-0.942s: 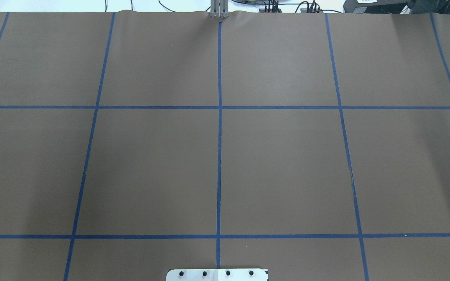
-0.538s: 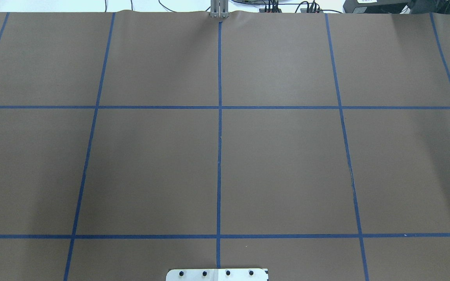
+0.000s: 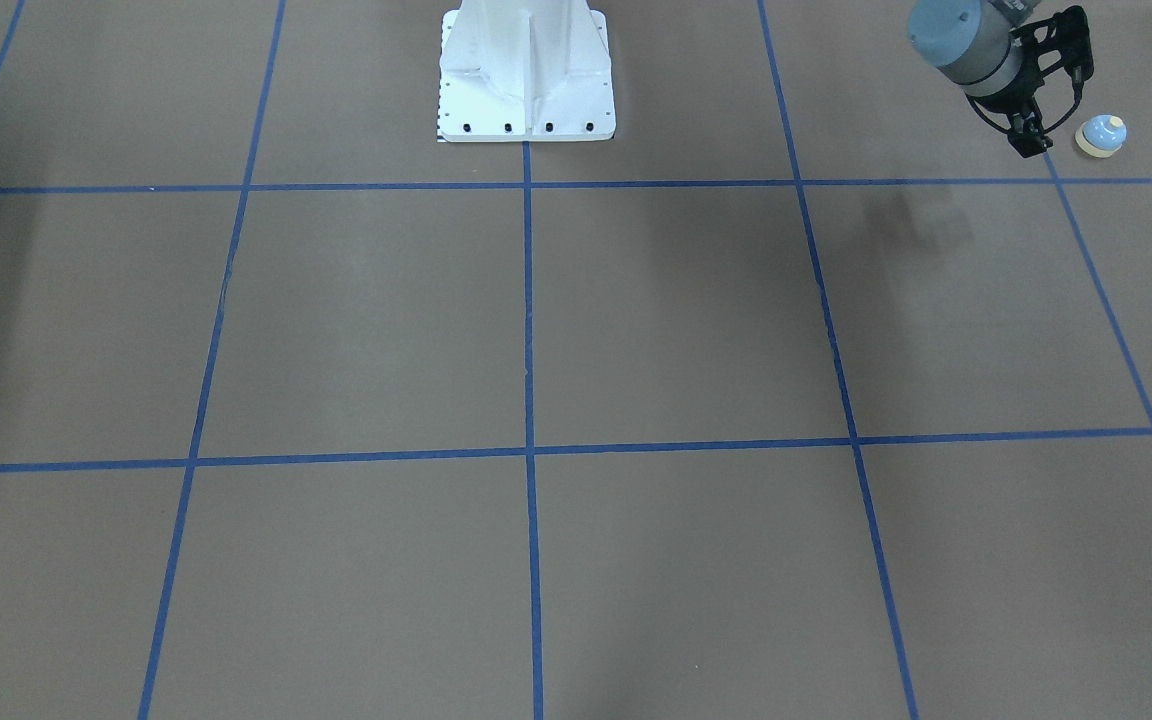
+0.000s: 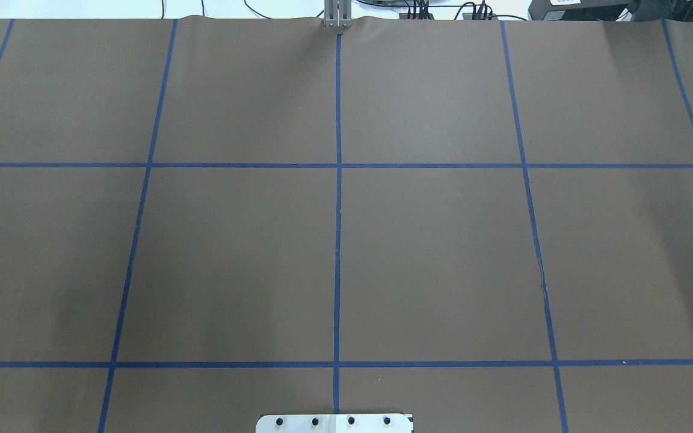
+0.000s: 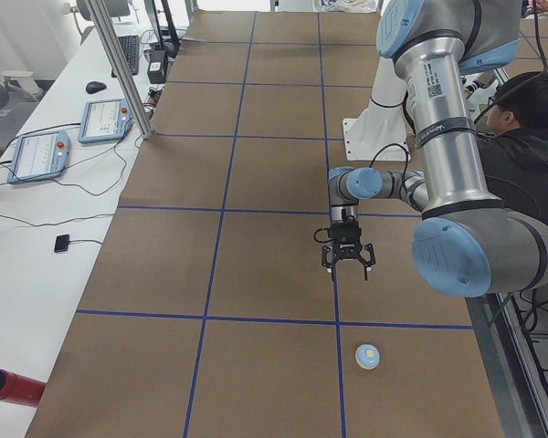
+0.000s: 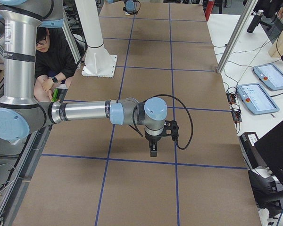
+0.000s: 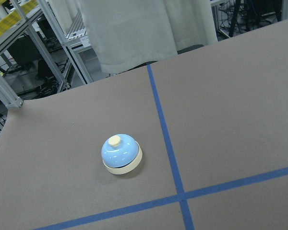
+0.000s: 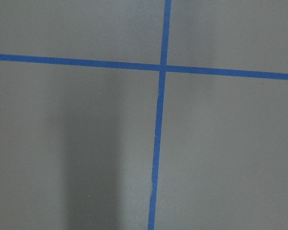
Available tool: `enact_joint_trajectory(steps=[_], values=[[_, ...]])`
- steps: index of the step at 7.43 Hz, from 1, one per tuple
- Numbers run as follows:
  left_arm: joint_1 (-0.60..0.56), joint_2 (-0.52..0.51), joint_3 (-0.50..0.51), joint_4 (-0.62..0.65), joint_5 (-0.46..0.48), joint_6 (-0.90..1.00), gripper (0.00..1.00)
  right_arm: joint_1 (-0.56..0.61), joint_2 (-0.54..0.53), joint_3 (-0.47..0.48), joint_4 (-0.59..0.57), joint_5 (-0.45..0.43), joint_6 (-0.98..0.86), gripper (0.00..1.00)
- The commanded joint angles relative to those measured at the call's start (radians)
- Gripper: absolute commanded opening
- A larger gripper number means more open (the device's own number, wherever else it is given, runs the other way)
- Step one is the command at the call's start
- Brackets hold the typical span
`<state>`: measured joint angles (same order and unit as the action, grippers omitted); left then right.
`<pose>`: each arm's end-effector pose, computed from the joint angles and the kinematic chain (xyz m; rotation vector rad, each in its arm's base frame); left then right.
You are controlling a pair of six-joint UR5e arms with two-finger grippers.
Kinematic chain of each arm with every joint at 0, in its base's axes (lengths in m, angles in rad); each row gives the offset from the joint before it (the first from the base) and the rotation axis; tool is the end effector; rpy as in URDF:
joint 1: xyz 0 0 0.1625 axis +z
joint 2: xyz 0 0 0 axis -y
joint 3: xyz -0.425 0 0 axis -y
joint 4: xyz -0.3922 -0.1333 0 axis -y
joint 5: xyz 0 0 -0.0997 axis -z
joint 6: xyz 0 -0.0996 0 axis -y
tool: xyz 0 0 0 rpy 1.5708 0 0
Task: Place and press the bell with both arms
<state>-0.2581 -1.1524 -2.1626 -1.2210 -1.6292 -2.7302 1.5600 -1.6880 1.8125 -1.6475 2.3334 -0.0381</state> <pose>0.2521 -0.1984 0.5986 0.0265 -0.2006 -1.4183 0.0597 -0.4432 0.6031 0.0559 -0.7619 -0.0647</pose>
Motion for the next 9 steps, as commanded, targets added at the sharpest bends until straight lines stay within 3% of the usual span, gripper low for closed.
enact_joint_trajectory(steps=[1,3,6,9], values=[[0.06,0.046,0.102,-0.144,-0.001,-0.178,1.0,0.002,-0.007,0.028,0.0,-0.003,0.0,1.0],[0.071,0.107,0.116,-0.163,-0.001,-0.206,1.0,0.0,-0.013,0.042,0.0,-0.003,0.0,1.0],[0.088,0.111,0.266,-0.318,-0.001,-0.204,1.0,0.0,-0.016,0.042,-0.002,-0.002,0.0,1.0],[0.092,0.126,0.331,-0.371,0.0,-0.204,1.0,0.0,-0.021,0.042,-0.002,-0.002,0.0,1.0]])
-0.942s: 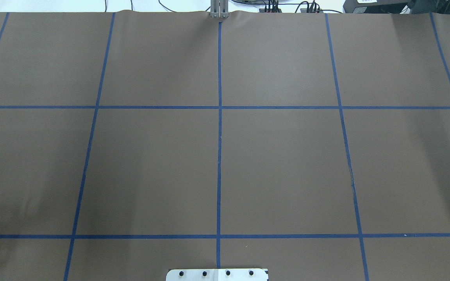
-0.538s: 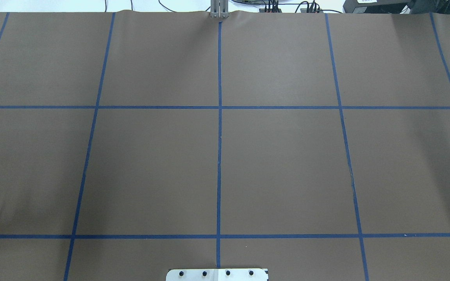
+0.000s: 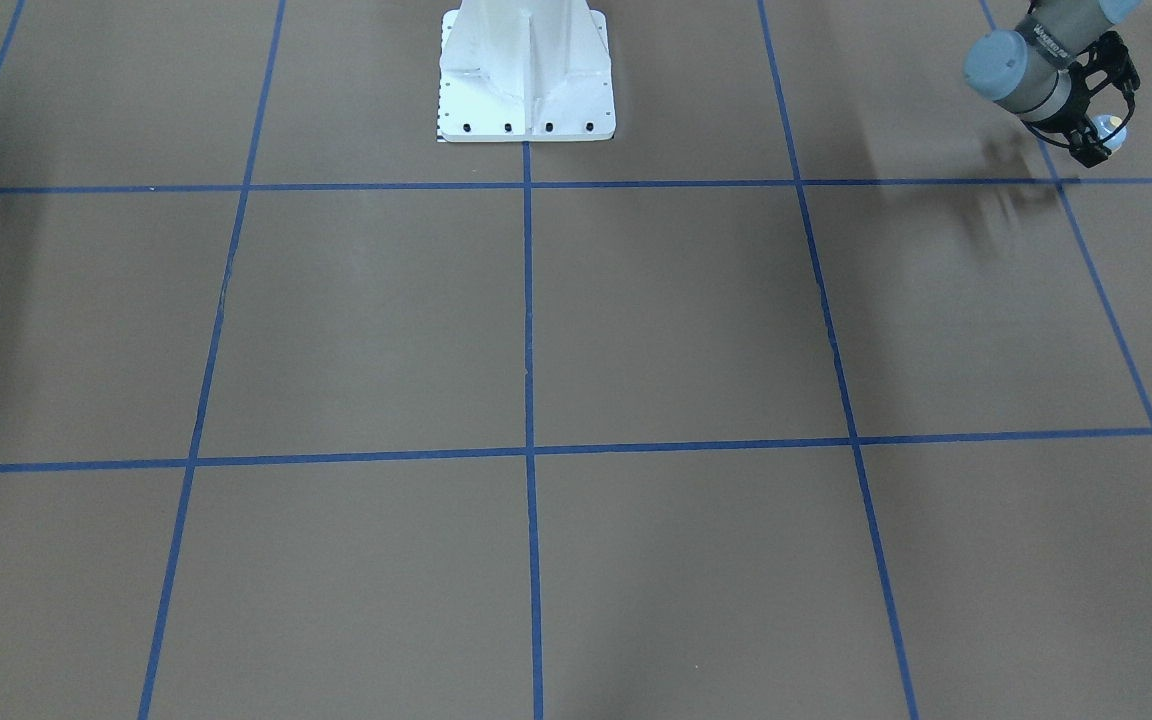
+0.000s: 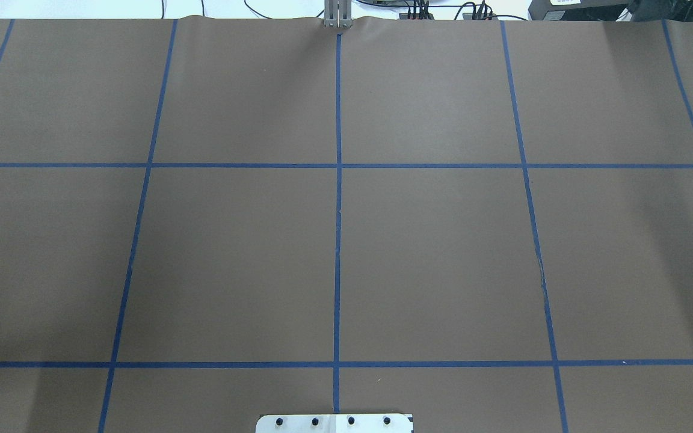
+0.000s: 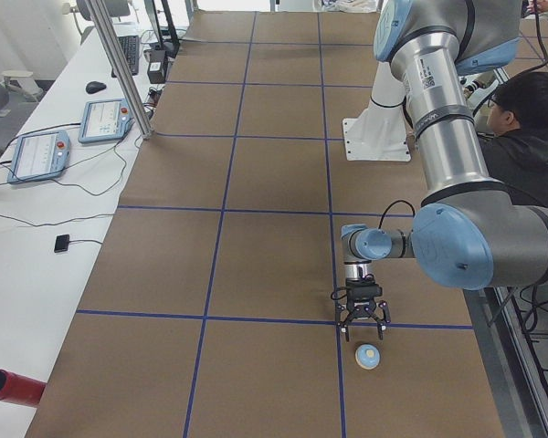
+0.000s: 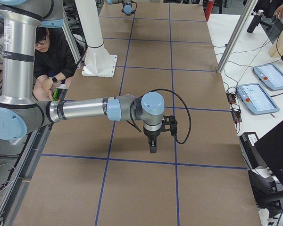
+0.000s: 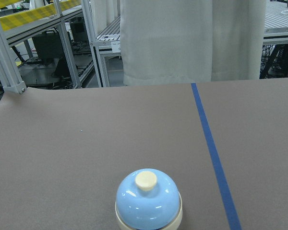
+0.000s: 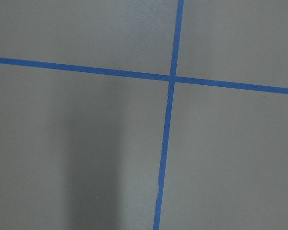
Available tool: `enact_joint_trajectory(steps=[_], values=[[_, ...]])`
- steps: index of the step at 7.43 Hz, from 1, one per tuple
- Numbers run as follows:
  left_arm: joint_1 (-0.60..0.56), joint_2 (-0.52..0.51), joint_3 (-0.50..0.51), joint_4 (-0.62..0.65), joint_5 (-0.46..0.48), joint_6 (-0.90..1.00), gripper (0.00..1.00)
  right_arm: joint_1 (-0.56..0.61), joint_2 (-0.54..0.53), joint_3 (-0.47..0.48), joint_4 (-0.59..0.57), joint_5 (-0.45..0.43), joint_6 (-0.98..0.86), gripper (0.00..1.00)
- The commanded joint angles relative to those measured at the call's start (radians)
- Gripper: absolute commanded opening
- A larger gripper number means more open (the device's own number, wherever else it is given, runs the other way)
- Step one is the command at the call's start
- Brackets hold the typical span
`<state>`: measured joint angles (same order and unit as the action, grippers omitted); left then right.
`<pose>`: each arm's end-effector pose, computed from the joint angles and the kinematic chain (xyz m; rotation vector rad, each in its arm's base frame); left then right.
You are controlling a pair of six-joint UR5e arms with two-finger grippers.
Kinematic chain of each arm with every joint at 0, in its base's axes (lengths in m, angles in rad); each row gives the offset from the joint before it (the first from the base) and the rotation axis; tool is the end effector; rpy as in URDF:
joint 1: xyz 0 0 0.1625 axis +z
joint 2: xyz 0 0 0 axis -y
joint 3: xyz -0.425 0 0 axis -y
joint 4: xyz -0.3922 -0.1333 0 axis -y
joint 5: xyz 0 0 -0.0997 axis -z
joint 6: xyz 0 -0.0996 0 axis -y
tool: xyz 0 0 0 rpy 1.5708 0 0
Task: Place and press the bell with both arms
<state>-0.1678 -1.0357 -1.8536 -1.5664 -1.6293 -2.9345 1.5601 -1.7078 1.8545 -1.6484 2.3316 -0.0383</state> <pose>0.2097 -0.1648 0.7475 0.1065 -0.2707 -1.5294 0.0600 -0.4351 0.5913 0.0762 -0.7597 -0.0729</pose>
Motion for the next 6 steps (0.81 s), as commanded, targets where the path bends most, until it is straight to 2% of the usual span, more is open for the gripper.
enact_joint_trajectory(steps=[1,6], values=[[0.008,0.017,0.027,-0.035,0.0,0.0,1.0,0.0,-0.001,0.0,0.001,0.0,0.002,1.0],[0.04,0.017,0.117,-0.135,0.0,-0.002,1.0,0.0,-0.001,0.0,-0.001,0.002,0.002,1.0]])
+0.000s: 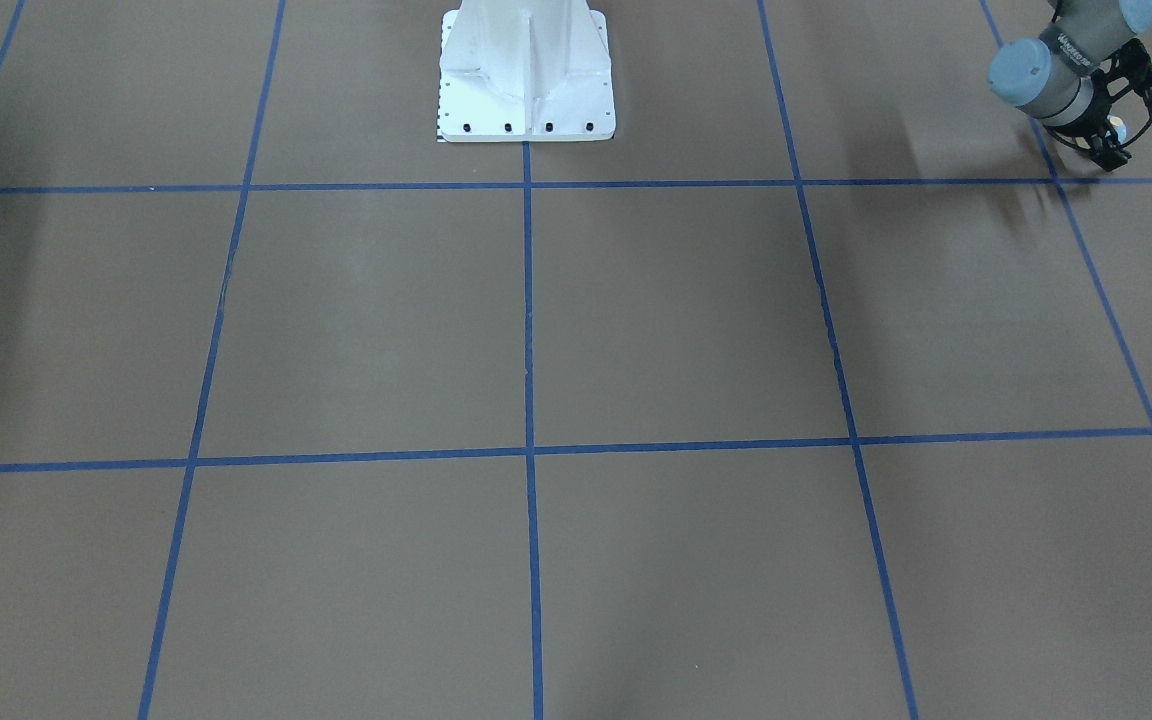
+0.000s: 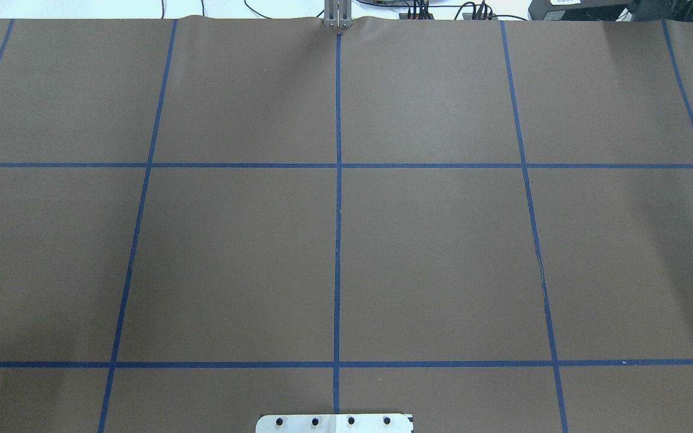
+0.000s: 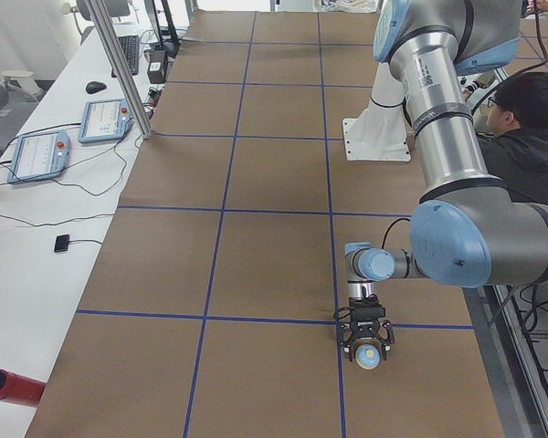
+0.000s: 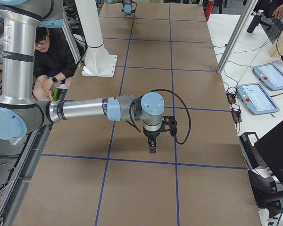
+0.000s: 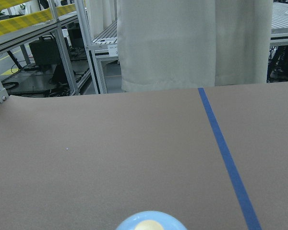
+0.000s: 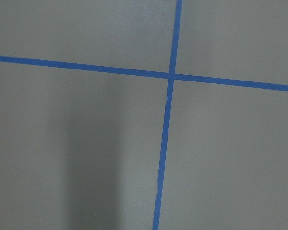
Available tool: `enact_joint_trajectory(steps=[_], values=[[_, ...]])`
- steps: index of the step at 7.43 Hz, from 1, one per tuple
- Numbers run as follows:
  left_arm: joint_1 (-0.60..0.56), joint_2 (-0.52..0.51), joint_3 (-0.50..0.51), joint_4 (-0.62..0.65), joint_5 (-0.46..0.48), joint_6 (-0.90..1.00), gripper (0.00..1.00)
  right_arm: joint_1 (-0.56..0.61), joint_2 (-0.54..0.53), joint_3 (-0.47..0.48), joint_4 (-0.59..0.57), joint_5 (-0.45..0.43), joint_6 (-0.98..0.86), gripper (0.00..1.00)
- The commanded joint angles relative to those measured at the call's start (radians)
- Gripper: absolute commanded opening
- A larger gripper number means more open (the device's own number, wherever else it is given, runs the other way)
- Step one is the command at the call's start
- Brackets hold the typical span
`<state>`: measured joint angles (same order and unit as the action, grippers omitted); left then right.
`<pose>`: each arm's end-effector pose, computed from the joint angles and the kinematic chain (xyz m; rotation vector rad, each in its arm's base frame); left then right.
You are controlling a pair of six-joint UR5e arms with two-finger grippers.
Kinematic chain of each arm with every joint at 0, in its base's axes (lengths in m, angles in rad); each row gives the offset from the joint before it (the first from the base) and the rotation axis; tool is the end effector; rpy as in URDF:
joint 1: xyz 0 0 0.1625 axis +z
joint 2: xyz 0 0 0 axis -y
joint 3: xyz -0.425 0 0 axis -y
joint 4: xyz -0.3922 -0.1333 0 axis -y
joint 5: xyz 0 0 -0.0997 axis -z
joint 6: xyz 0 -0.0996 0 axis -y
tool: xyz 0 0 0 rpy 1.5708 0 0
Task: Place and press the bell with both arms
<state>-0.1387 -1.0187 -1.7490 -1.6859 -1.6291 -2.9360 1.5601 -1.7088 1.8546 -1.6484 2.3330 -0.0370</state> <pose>0.1935 -0.1557 0.7892 0.1118 -0.2698 -1.5019 0.0599 -0.4346 0.5916 0.0749 -0.7611 -0.0713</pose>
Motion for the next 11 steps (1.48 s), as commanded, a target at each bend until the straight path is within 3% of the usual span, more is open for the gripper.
enact_joint_trajectory(steps=[1,2,3,5,6,8,11], values=[[0.014,0.0,0.014,-0.015,-0.002,-0.006,1.0,0.0,0.0,0.0,-0.001,0.0,0.0,1.0],[0.019,0.0,0.013,-0.015,-0.002,-0.011,0.99,0.0,0.0,0.0,0.001,0.0,0.0,1.0],[0.025,0.0,0.013,-0.014,-0.003,-0.023,0.85,0.0,0.0,0.0,0.001,0.0,0.0,1.0],[0.051,0.0,0.011,-0.003,-0.009,-0.045,0.16,0.0,-0.002,0.0,-0.001,0.002,0.0,1.0],[0.051,0.006,0.009,0.012,-0.009,-0.048,0.0,0.0,-0.006,0.0,-0.001,0.003,-0.001,1.0],[0.056,0.084,-0.015,0.015,-0.009,-0.025,0.0,0.0,-0.014,0.0,-0.001,0.011,0.0,1.0],[0.051,0.27,-0.174,0.023,-0.008,0.156,0.0,0.0,-0.014,-0.002,-0.002,0.014,0.0,1.0]])
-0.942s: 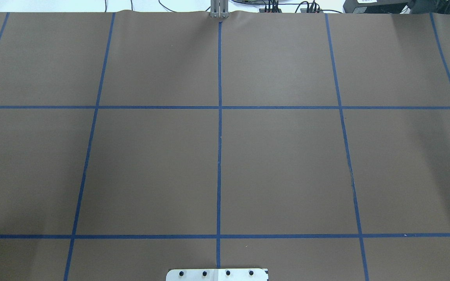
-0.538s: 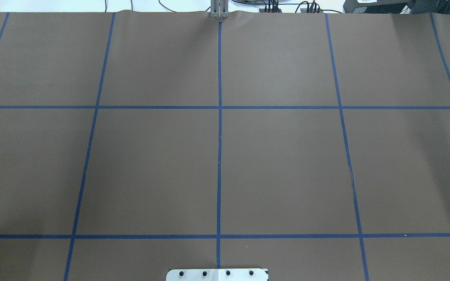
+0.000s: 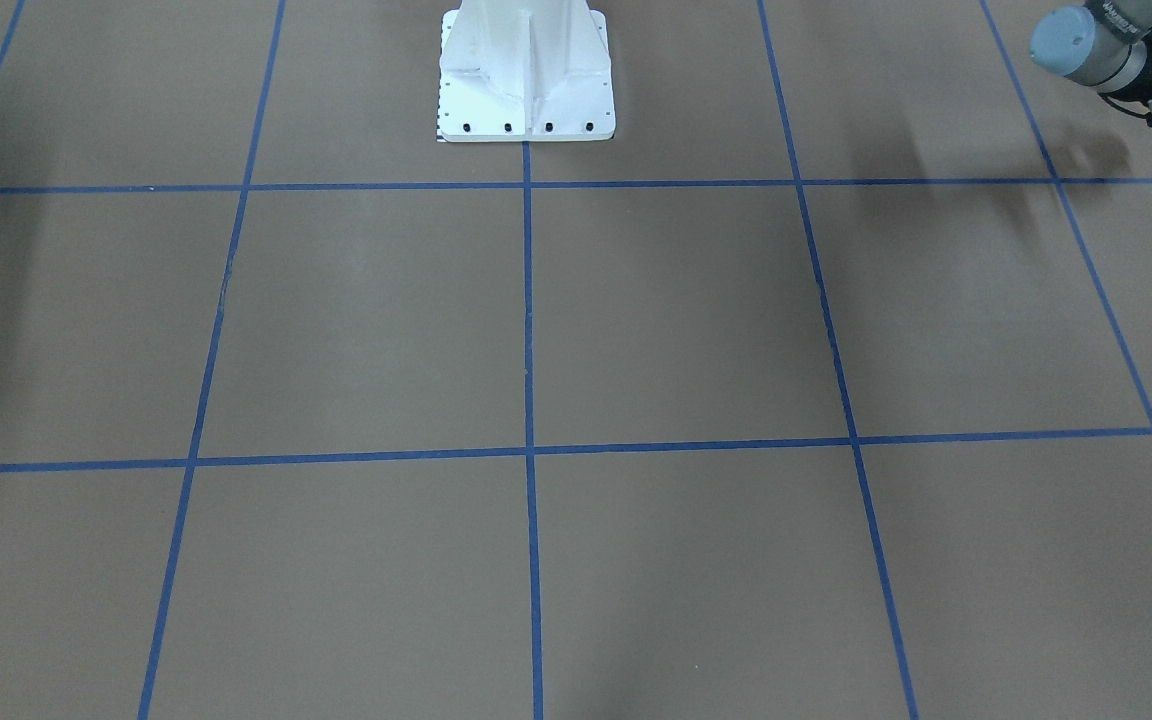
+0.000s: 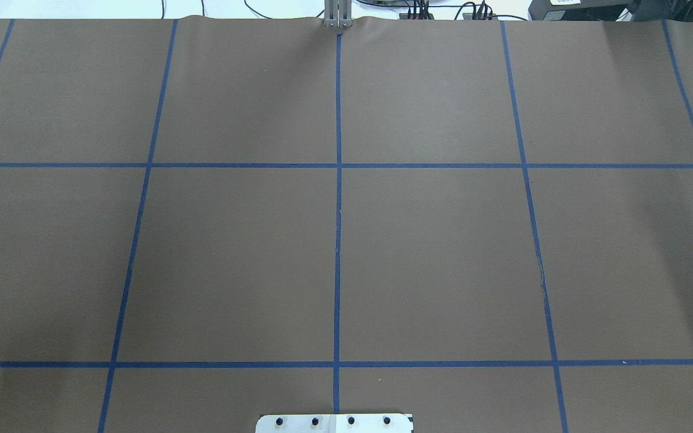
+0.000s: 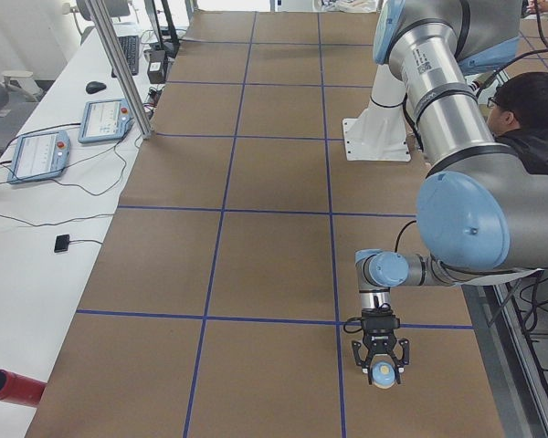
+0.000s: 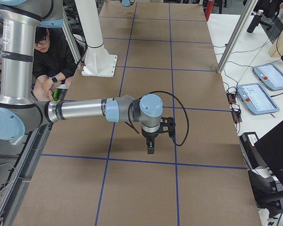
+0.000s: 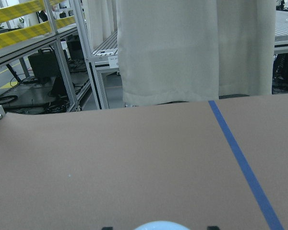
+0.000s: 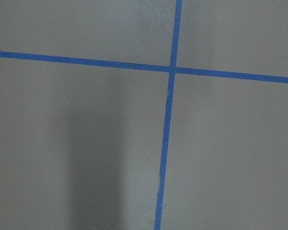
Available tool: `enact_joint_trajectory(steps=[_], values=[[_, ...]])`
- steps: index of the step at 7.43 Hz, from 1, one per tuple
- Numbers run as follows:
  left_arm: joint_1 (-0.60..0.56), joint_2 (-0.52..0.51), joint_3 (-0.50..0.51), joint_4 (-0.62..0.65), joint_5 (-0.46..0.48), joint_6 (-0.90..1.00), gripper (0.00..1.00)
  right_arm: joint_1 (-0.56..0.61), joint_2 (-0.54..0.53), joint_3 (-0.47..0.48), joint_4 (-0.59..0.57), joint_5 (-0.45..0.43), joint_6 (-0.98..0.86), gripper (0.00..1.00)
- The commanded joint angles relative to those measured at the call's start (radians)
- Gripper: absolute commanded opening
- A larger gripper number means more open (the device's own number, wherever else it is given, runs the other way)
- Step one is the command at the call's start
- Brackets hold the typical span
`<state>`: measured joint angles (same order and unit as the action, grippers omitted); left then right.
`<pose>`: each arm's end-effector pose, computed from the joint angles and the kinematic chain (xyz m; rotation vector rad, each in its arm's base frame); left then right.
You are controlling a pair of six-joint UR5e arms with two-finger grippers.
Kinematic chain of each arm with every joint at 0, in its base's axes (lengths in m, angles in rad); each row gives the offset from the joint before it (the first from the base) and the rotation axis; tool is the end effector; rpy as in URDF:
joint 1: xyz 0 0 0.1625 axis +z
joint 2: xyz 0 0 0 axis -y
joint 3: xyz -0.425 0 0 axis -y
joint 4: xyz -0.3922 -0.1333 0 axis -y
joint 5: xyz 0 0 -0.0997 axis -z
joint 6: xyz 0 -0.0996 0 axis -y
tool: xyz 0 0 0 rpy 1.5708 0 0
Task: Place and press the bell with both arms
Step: 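Carry the held bell with the left gripper toward the table centre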
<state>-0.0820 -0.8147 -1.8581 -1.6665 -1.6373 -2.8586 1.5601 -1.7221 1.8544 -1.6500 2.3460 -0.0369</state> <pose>0.1042 -0.1357 0.7778 0.1705 -0.3732 -1.3647 0.0590 -0.4287 0.5967 0.0606 -0.7744 -0.0658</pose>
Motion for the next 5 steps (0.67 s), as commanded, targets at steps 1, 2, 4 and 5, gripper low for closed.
enact_joint_trajectory(steps=[1,2,4,5], values=[[-0.021,0.066,-0.102,0.066,0.001,0.152,0.0,-0.002,-0.001,-0.004,-0.004,0.001,0.002,1.0],[-0.088,0.048,-0.151,0.124,0.004,0.25,0.0,0.0,-0.001,-0.003,-0.004,0.001,0.002,1.0],[-0.176,-0.003,-0.204,0.155,0.034,0.422,0.0,-0.005,0.001,-0.004,-0.004,0.001,0.002,1.0],[-0.229,-0.08,-0.21,0.2,0.074,0.5,0.0,-0.005,0.001,-0.004,-0.004,-0.001,0.002,1.0]])
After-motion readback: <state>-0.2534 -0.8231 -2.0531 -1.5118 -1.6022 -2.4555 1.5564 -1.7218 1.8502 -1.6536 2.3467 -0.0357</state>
